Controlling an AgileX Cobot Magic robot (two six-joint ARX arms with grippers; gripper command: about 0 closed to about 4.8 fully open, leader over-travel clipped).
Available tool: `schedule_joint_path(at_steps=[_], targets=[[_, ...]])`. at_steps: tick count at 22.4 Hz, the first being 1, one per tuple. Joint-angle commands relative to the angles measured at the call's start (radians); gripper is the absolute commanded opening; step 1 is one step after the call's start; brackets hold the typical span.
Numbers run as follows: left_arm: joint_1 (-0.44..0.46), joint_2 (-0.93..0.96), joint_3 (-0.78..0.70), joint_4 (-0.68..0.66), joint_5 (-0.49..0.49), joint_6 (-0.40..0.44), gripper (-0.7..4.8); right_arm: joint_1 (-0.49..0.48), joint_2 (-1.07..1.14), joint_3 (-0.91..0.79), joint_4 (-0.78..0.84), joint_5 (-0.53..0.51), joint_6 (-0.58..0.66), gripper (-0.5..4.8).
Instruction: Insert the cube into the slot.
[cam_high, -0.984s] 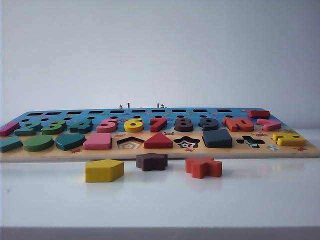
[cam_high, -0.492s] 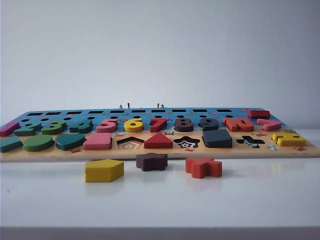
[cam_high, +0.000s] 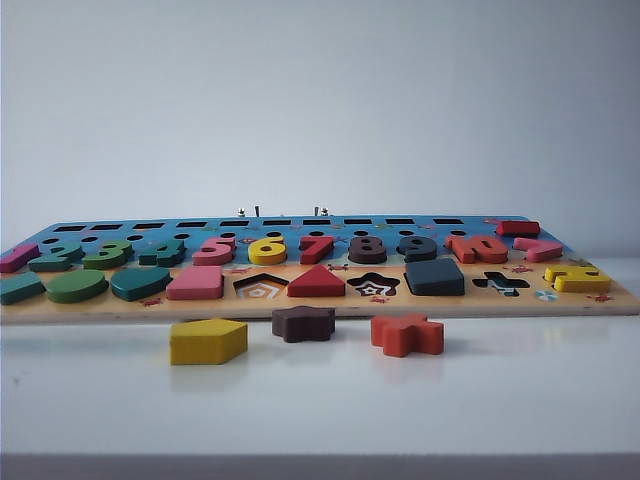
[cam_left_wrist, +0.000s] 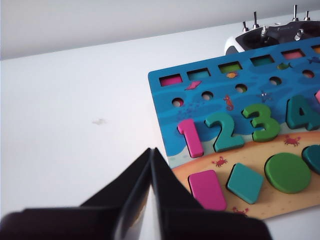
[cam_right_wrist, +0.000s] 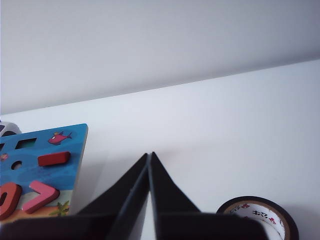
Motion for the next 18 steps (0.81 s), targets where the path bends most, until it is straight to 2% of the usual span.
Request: schedule_joint_path(at_steps=[1, 7, 18], targets=[[0.001, 0.003, -0.030, 0.042, -0.003, 0.008, 0.17, -0.006, -0.002, 0.000, 0.007, 0.000, 0.014, -0.03], [0.001, 0.003, -0.080, 0.042, -0.003, 0.008, 0.17, -0.005, -0.002, 0.000, 0.003, 0.000, 0.009, 0.00], [0.001, 0.003, -0.084, 0.053, -0.002, 0.007, 0.17, -0.005, -0.002, 0.000, 0.004, 0.000, 0.039, 0.00]])
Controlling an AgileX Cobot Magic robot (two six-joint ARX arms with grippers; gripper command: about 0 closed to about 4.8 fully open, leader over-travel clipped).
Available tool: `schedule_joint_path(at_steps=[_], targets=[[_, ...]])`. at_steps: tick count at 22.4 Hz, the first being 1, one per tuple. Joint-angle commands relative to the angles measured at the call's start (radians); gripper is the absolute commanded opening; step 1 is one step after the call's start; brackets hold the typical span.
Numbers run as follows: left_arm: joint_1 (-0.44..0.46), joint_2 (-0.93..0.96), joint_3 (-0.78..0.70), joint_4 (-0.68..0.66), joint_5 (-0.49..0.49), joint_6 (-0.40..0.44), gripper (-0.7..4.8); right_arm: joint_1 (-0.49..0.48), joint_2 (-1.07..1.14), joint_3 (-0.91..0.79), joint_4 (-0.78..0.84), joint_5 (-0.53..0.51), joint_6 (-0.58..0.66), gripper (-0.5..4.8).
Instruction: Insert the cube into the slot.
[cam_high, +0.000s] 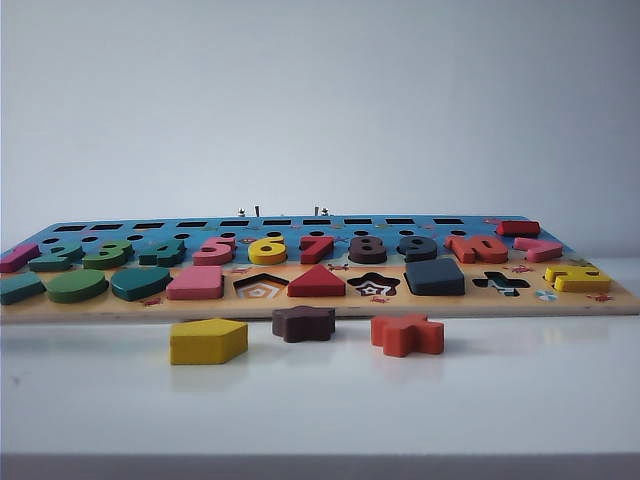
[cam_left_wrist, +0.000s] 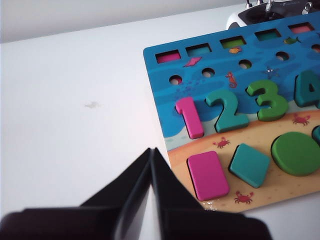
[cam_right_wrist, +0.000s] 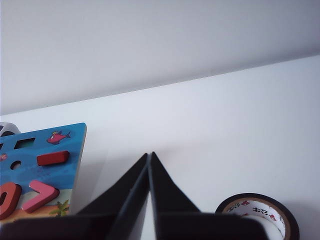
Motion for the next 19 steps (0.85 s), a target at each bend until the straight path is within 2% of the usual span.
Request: schedule_joint_path(at_steps=[1, 8, 12, 19], targets=[[0.001, 0.001, -0.010, 0.003, -0.003, 0.004, 0.17, 0.000, -0.002, 0.000, 0.011, 0.001, 0.026, 0.00], [0.001, 0.001, -0.010, 0.006, -0.003, 0.006, 0.17, 0.000, -0.002, 0.000, 0.011, 0.001, 0.026, 0.00], [0.002, 0.001, -0.010, 0.030, -0.006, 0.040, 0.17, 0.000, -0.002, 0.000, 0.011, 0.001, 0.026, 0.00], [0.002, 0.001, -0.010, 0.037, -0.087, 0.043, 0.17, 0.000, -0.002, 0.000, 0.011, 0.001, 0.026, 0.00]])
